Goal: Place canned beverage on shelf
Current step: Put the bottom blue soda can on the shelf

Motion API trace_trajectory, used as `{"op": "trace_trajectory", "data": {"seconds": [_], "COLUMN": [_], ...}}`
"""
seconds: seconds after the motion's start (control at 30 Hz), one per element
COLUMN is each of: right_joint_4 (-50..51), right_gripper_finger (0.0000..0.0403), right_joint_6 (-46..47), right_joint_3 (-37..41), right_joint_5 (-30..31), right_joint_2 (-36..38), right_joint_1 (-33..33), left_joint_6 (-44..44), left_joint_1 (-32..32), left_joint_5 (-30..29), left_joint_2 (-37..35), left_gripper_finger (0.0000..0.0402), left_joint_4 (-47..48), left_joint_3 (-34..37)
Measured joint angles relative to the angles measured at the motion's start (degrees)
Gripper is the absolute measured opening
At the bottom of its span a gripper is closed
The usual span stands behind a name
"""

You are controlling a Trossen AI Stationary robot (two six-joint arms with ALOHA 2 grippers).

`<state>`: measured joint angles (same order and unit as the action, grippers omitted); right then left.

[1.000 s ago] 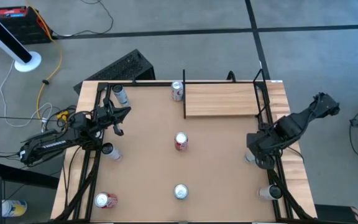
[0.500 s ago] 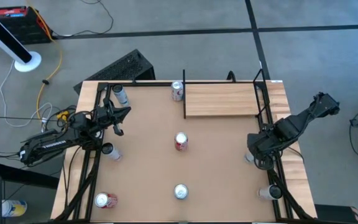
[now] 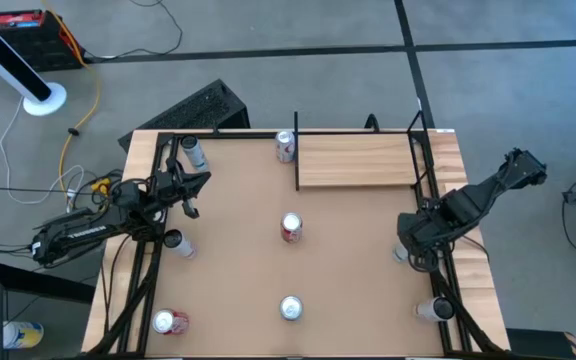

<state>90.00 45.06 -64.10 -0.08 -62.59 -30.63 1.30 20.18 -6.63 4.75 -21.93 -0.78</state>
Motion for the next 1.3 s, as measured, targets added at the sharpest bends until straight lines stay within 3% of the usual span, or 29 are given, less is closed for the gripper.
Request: {"op": "trace_trajectory", "data": {"seconds": [0.3, 0.53, 1.3], "right_joint_4": [-0.01, 0.02, -3.71], "right_gripper_finger": [0.0342, 0.0341, 0.0332], "right_joint_6": [0.57, -0.03, 1.46], "right_joint_3": [0.0, 0.6, 7.34], "right_joint_5": [-2.27, 1.37, -1.31], "right_joint_2": [-0.02, -0.48, -0.52], "right_joint_1": [-0.18, -0.97, -1.16], "left_joint_6": [0.0, 0.02, 0.02], "left_joint_1": [-0.02, 0.0, -0.01], "left_joint_5": [0.02, 0.0, 0.0], "left_joint_2": [0.0, 0.0, 0.0], "left_gripper_finger": [0.0, 0.0, 0.0], "left_joint_4": [0.0, 0.0, -0.02], "left_joint_3": [0.0, -0.02, -0.02]}}
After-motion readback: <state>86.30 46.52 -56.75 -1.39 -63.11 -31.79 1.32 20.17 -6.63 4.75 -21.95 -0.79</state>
